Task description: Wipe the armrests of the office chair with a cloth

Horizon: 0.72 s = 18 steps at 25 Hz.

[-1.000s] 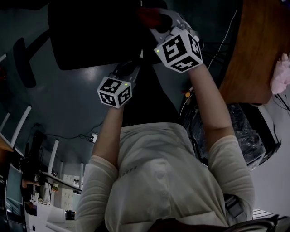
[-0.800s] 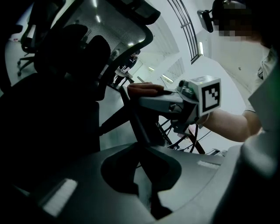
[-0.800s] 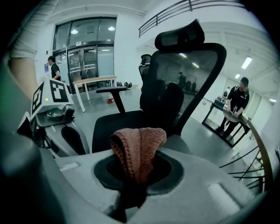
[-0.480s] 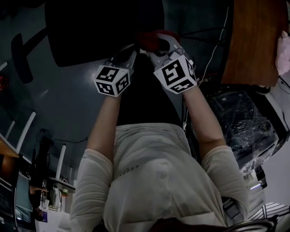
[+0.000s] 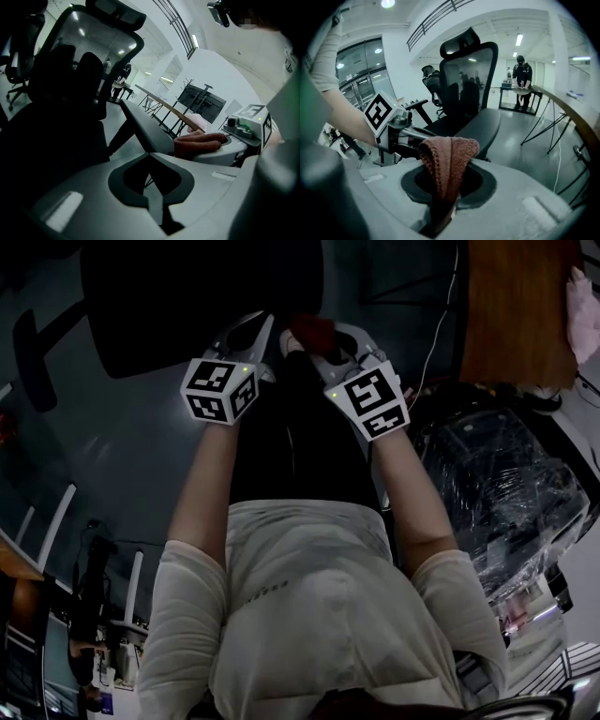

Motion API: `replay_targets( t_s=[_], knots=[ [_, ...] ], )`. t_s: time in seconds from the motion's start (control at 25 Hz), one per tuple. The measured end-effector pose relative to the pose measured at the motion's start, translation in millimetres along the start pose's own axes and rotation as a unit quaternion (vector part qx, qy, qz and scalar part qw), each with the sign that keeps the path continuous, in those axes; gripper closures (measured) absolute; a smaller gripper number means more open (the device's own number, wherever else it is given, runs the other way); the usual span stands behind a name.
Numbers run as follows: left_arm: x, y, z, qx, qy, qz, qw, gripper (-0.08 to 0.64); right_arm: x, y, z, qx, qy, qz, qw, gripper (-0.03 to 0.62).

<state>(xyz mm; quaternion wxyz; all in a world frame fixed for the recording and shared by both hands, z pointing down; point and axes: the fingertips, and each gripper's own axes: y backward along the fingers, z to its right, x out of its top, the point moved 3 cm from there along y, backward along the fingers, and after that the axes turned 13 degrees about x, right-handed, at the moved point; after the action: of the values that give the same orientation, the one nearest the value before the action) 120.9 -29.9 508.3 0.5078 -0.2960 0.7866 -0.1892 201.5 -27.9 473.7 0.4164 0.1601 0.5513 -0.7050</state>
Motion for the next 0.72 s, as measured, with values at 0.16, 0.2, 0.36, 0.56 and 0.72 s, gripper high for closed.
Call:
replay_targets(
  t_s=[0.16,0.2,0.36,0.56,0.72],
  knots=[
    [-4.0,1.2,4.9,0.010,0.010,-0.005,0.9999,0.554,11.0,28.4,51.7,-0.064,-0.033,0.070,0.995,0.535],
    [-4.8,1.4,5.1,0.016,0.010,-0.007,0.9998,0.554,19.0,31.0,70.3,-0.074,-0.037,0.088,0.993,0.535],
    [-5.2,-0.1,4.5,0.038,-0.011,-0.016,0.9991,0.554,58.4,22.4,143.7,-0.085,-0.036,0.140,0.986,0.535],
    [1.2,-1.1,4.3,0.052,0.007,-0.001,0.9986,0.554,98.1,-8.9,193.6,-0.038,-0.043,0.178,0.982,0.535],
    [1.4,0.5,3.7,0.064,0.023,0.010,0.9976,0.554,110.1,-33.1,204.4,0.012,-0.055,0.199,0.978,0.535]
  ],
)
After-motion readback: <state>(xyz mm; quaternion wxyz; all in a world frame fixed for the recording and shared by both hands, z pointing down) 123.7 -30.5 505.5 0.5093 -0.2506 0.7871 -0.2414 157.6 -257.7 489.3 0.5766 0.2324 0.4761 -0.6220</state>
